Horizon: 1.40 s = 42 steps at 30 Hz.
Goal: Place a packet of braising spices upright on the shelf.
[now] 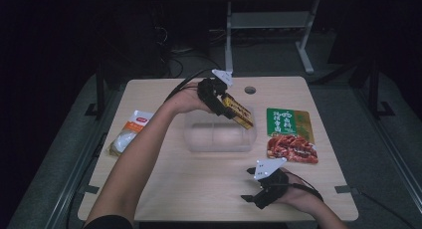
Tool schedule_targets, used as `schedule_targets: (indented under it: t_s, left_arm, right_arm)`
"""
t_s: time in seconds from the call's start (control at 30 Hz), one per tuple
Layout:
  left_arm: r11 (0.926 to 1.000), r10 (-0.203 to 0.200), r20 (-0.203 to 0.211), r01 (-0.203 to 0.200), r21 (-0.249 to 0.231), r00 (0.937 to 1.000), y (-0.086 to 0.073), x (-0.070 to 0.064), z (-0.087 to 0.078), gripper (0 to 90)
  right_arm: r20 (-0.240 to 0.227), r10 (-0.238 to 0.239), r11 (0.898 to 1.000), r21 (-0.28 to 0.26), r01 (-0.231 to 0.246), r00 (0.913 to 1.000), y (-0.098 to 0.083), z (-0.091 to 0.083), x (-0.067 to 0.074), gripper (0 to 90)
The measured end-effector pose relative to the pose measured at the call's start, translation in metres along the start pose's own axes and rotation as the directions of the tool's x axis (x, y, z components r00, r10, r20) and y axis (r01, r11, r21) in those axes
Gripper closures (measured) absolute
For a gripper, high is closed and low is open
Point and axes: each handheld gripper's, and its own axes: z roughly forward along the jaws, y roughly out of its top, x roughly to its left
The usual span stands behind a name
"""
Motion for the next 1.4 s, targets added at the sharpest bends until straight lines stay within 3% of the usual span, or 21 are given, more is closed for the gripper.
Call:
schedule_targets:
  t_s: [0.23, 0.5, 0.73, 1.4]
  left_arm:
    - [0.9989, 0.001, 0.009, -0.001, 0.047, 1.0, -0.001, 0.004, 0.015, 31.2]
    - [0.998, -0.022, 0.019, 0.021, 0.059, 0.9996, -0.002, 0.005, 0.021, 31.0]
    - [0.9969, -0.014, 0.018, 0.013, 0.078, 0.9997, -0.002, 0.006, 0.027, 31.0]
    - [0.9995, -0.012, 0.014, 0.012, 0.03, 0.9998, 0.003, 0.006, 0.039, 30.8]
  right_arm:
    - [0.003, 0.003, 1.0, -0.004, -0.003, 1.0, 0.0, -0.001, -0.001, 14.0]
    - [0.002, 0.0, 1.0, -0.004, 0.0, 1.0, 0.0, -0.001, -0.002, 14.0]
    - [0.007, -0.012, 1.0, -0.006, 0.012, 0.9999, -0.001, -0.002, -0.003, 14.0]
    - [0.003, 0.001, 1.0, -0.011, -0.001, 1.0, -0.001, -0.003, -0.003, 14.0]
